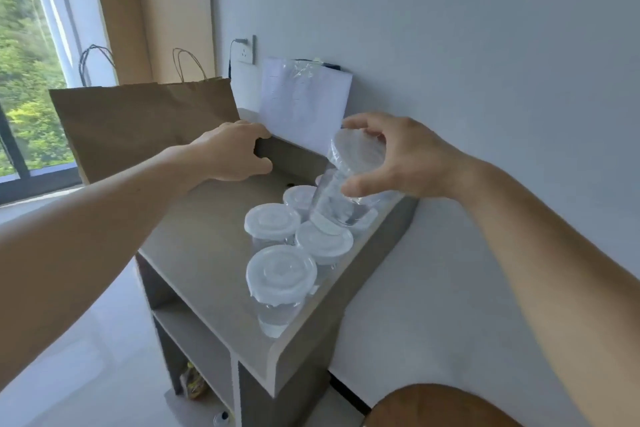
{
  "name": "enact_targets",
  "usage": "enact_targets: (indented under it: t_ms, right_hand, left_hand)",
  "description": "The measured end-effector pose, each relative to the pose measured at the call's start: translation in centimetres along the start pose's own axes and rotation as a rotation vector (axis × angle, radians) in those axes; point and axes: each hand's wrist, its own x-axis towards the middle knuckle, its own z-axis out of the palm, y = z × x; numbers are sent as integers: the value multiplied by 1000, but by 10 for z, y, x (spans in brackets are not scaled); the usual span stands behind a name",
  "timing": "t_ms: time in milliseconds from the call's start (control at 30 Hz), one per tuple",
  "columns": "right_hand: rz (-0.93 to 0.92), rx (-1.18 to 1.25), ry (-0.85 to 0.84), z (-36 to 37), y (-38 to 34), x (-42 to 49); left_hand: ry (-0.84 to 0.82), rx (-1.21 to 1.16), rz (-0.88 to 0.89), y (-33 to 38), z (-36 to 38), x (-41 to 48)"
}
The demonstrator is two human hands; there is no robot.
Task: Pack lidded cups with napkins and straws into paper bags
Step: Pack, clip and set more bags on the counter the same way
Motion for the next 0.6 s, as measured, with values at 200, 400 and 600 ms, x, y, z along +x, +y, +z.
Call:
enact_targets:
  t_ms: [200, 400, 600]
  right_hand:
    - [264, -93, 70, -41, 74, -117]
    - [513, -116, 37, -29, 149, -240]
    - [706, -69, -20, 10, 205, -344]
  left_hand:
    - [-76, -4, 235, 143, 38, -3]
    - [-259, -55, 404, 282, 123, -50]
    - [-592, -120, 495, 364, 245, -128]
